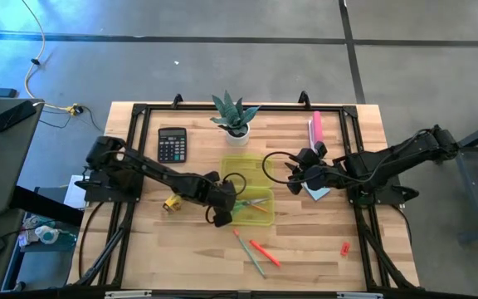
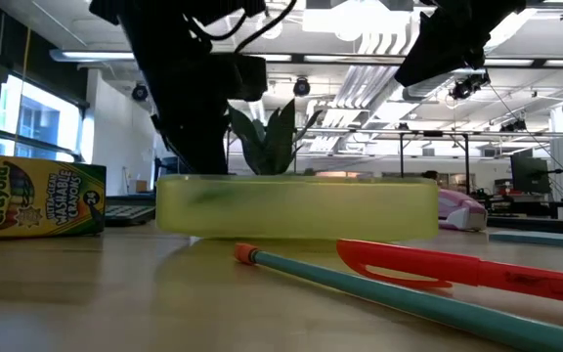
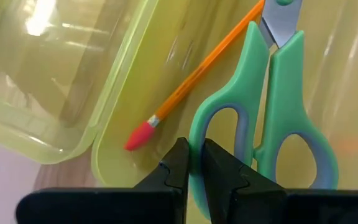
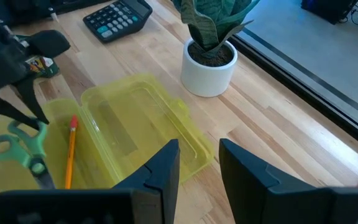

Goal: Pack school essentials
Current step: Put the scissors into the yellow box, then put the pen into the yellow box

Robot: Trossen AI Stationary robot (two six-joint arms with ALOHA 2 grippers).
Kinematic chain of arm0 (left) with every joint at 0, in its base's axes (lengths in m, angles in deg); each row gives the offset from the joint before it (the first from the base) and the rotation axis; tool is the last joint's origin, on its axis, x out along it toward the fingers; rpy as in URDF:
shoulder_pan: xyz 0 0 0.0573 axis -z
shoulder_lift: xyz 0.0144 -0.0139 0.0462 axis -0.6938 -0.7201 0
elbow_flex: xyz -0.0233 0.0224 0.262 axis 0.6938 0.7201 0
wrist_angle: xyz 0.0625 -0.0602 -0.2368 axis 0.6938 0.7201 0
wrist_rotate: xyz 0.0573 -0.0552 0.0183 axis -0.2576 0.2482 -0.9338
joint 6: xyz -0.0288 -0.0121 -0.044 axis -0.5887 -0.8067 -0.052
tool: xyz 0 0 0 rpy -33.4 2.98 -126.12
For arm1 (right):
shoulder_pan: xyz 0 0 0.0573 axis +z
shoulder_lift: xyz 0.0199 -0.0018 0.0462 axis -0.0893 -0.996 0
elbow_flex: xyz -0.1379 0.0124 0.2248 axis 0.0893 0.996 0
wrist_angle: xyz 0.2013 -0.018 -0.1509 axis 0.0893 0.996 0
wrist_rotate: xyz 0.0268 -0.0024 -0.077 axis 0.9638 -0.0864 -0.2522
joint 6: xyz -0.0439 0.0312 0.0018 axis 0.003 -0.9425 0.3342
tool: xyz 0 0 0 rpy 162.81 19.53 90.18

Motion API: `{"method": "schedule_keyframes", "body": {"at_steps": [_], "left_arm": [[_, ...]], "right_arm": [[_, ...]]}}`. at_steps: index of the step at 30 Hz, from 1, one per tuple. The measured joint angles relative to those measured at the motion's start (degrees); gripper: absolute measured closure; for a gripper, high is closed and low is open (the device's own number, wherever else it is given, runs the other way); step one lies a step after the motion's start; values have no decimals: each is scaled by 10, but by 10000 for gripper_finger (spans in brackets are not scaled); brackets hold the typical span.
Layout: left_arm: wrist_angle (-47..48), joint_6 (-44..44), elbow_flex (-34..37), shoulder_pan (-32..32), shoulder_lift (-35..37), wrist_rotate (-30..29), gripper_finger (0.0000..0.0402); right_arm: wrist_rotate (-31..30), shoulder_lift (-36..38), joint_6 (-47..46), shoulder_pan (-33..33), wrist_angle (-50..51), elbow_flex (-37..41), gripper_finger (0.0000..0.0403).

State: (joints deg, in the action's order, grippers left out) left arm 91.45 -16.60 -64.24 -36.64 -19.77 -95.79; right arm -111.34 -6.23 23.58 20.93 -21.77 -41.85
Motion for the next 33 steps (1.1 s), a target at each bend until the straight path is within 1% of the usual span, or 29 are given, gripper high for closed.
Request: {"method": "schedule_keyframes", "body": {"at_steps": [5, 15, 21, 25, 29, 31, 33], "left_arm": [[-1, -9, 0, -2, -6, 1, 378], [-3, -19, 0, -2, -5, 1, 325], [2, 6, -3, -2, -3, 1, 313], [2, 24, -18, 0, 14, 14, 313], [27, 43, -35, 3, 42, 17, 312], [54, 48, -41, 6, 63, 15, 312], [62, 48, -44, 12, 84, 12, 312]], "right_arm": [[0, 0, 0, 0, 0, 0, 297], [-1, 0, 0, 0, 0, 0, 297], [-1, 0, -3, 0, 0, 0, 297], [4, 0, -10, 0, 0, 0, 297], [24, -1, -10, 0, -8, 0, 297], [26, -6, -9, 3, -14, 0, 297], [28, -8, 1, 7, -16, 0, 297]]}}
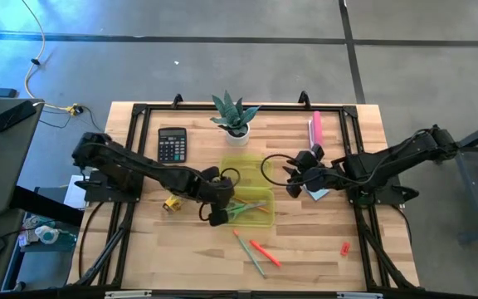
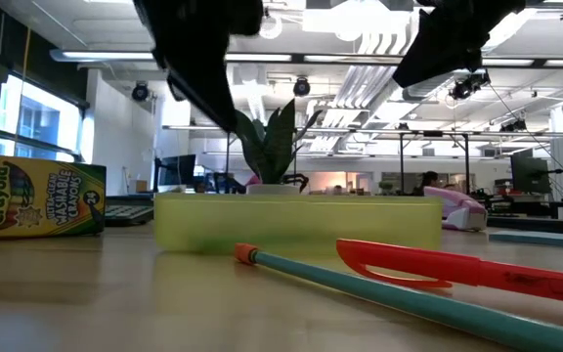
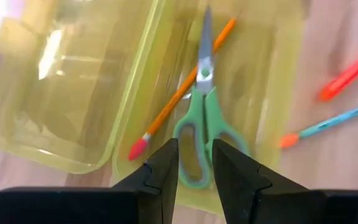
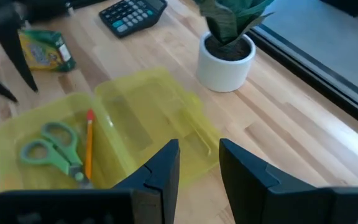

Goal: Pack school essentials
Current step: Put the pen into the yellow box

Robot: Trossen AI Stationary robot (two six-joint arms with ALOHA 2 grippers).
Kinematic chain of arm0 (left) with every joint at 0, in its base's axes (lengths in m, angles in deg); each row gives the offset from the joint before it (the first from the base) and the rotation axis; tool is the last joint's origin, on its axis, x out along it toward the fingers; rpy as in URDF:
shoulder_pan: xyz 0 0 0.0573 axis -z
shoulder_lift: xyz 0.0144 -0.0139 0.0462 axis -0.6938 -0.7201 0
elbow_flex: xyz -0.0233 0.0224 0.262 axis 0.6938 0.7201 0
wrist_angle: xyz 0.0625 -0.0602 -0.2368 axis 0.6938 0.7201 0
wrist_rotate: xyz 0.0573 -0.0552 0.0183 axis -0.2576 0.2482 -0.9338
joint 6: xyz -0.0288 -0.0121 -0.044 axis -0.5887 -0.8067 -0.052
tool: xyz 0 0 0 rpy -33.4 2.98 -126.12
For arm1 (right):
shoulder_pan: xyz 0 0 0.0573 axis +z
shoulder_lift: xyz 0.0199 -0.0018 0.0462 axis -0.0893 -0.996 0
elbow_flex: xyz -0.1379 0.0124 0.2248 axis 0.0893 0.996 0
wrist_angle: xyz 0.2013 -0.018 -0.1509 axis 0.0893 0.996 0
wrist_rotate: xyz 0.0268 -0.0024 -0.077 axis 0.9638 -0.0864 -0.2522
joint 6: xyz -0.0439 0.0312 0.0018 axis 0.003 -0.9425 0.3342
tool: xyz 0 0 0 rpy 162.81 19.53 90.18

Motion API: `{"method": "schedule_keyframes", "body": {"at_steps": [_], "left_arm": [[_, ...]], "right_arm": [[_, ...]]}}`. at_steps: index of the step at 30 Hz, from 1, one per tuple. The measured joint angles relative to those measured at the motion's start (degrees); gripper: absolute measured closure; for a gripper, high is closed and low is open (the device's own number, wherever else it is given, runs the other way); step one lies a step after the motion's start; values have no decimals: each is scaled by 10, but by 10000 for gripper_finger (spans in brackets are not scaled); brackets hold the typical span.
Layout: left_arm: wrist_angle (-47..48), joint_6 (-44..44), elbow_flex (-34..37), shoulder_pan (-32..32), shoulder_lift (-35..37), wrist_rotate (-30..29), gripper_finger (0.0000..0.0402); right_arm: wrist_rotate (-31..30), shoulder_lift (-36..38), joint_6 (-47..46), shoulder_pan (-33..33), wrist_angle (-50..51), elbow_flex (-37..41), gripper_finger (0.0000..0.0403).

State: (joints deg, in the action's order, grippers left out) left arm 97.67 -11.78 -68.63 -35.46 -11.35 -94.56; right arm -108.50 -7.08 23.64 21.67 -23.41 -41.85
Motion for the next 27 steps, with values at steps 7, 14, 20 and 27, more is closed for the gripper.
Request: {"method": "schedule_keyframes", "body": {"at_steps": [7, 14, 20, 27], "left_arm": [[56, -23, 0, 40, 92, -71, 312], [61, -95, 63, 100, 147, -139, 312], [37, -170, 135, 129, 156, -153, 312], [36, -229, 190, 137, 155, -172, 312]], "right_arm": [[16, -7, 41, 23, -47, 0, 297], [34, -13, 104, 58, -112, -1, 297], [54, -26, 132, 86, -163, -1, 297], [77, -58, 145, 96, -200, -18, 297]]}}
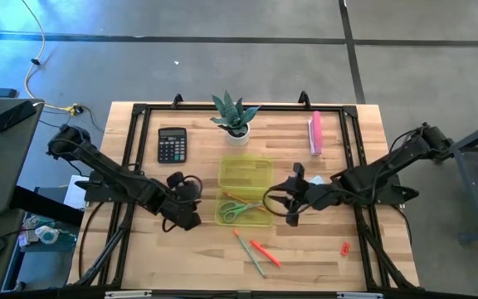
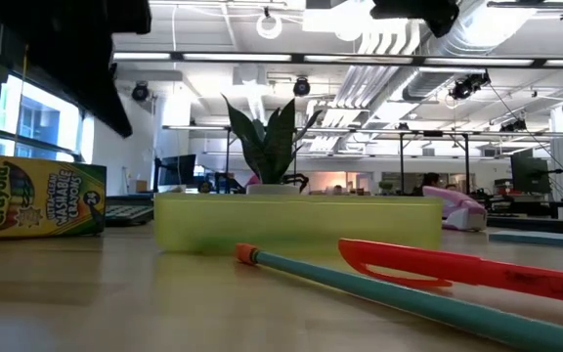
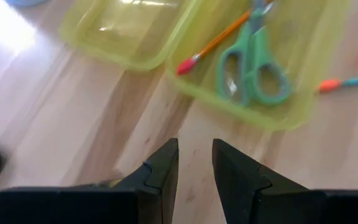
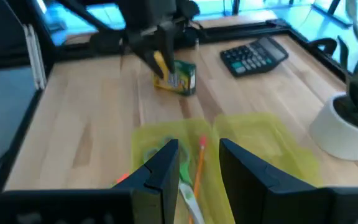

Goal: Pack school essentials
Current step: Put the pen into the yellow box

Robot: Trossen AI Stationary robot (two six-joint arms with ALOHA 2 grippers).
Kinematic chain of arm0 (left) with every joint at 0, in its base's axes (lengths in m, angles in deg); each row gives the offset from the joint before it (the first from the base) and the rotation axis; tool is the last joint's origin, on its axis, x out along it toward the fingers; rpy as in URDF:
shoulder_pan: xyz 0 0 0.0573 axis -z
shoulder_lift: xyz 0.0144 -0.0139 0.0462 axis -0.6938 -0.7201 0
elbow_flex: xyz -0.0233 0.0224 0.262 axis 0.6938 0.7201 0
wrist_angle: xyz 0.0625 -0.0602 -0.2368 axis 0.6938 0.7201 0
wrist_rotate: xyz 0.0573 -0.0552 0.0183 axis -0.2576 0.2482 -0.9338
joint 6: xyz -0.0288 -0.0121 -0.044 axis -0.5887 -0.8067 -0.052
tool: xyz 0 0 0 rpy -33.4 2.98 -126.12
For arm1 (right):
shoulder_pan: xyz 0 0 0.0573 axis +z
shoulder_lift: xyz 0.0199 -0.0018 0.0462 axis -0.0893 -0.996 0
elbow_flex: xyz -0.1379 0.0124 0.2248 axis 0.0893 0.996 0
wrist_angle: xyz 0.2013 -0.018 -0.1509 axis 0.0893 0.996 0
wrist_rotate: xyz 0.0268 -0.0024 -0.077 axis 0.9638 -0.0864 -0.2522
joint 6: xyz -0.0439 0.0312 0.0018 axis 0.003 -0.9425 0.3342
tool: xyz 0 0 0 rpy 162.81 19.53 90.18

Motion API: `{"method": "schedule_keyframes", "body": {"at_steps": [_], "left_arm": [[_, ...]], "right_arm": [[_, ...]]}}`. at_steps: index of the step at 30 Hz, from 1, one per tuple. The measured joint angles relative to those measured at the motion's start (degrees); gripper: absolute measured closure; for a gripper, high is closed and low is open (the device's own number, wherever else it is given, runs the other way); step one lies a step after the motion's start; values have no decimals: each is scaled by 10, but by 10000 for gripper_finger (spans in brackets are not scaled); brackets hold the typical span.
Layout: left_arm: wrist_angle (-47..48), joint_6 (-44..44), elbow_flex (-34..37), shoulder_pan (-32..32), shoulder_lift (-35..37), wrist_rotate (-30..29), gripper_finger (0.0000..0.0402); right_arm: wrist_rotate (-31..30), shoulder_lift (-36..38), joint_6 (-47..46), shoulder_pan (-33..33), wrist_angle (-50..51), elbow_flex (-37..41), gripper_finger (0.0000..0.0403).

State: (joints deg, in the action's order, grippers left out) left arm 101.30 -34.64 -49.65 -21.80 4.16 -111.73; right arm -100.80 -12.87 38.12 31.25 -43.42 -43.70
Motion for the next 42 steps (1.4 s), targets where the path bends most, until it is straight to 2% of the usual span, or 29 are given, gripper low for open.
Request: {"method": "schedule_keyframes", "body": {"at_steps": [3, 10, 23, 34, 42], "left_arm": [[-14, -12, 12, 1, 0, -2, 312], [-34, -3, 14, 0, 0, -2, 312], [-45, 24, 13, -30, 0, 27, 312], [-57, 75, 13, -61, 0, 59, 312], [-58, 85, 13, -61, 0, 70, 312]], "right_arm": [[0, -32, 2, 7, 11, -31, 297], [9, -124, -35, 17, 127, -122, 297], [185, -256, -252, 41, 224, -198, 297], [200, -349, -284, 59, 305, -330, 297], [230, -404, -328, 57, 323, -347, 297]]}}
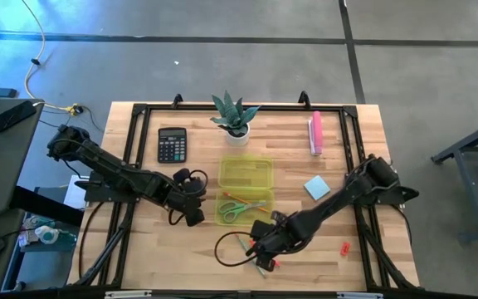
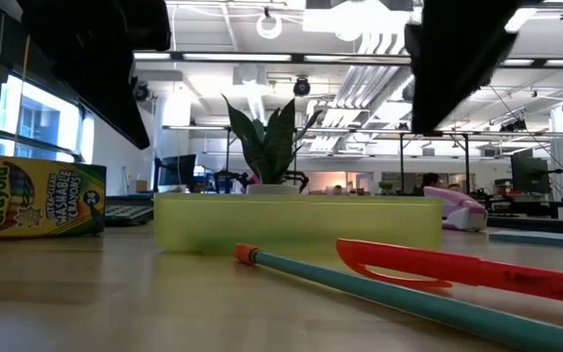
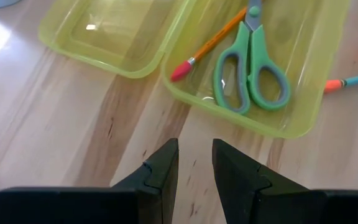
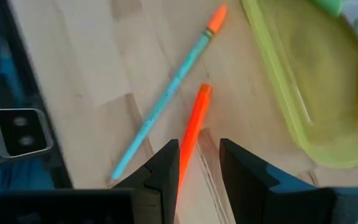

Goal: Pack school essentials
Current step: Put the pen into the yellow box

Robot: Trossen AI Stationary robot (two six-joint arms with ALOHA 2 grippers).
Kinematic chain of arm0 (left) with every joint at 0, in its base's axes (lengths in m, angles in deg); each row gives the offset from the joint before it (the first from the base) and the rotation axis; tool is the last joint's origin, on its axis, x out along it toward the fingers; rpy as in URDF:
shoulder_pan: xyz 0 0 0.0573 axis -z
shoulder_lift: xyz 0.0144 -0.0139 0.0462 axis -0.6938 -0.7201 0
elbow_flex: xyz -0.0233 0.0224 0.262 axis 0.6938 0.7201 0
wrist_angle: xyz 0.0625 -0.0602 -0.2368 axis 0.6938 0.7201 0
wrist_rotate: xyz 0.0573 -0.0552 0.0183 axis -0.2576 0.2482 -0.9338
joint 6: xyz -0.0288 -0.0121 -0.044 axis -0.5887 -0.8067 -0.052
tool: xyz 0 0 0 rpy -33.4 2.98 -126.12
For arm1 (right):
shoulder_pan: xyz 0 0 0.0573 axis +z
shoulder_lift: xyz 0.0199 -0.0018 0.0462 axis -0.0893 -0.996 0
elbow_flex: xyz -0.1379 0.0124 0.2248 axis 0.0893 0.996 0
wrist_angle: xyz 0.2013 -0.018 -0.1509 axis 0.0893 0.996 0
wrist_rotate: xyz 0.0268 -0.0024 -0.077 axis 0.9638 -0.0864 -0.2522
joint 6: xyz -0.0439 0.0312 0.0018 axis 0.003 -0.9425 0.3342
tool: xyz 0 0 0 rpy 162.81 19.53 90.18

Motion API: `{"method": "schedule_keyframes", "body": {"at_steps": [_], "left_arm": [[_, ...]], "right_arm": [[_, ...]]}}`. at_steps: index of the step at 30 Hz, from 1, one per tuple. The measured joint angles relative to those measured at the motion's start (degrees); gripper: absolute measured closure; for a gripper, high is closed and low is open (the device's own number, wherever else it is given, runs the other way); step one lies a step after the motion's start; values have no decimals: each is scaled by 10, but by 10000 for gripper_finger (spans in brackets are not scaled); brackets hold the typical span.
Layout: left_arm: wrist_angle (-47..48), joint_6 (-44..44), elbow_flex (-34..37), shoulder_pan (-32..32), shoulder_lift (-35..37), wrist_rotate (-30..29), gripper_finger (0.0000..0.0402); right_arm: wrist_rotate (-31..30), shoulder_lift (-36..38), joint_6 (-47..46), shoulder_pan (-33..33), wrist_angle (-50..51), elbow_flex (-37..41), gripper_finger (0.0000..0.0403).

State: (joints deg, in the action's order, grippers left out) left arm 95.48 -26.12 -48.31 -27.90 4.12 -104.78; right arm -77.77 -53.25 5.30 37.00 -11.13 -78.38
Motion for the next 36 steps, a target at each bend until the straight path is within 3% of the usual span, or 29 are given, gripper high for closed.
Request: {"method": "schedule_keyframes", "body": {"at_steps": [36], "left_arm": [[-1, 0, 0, 0, 0, 0, 312]], "right_arm": [[18, -81, -50, 4, -48, 0, 297]]}}
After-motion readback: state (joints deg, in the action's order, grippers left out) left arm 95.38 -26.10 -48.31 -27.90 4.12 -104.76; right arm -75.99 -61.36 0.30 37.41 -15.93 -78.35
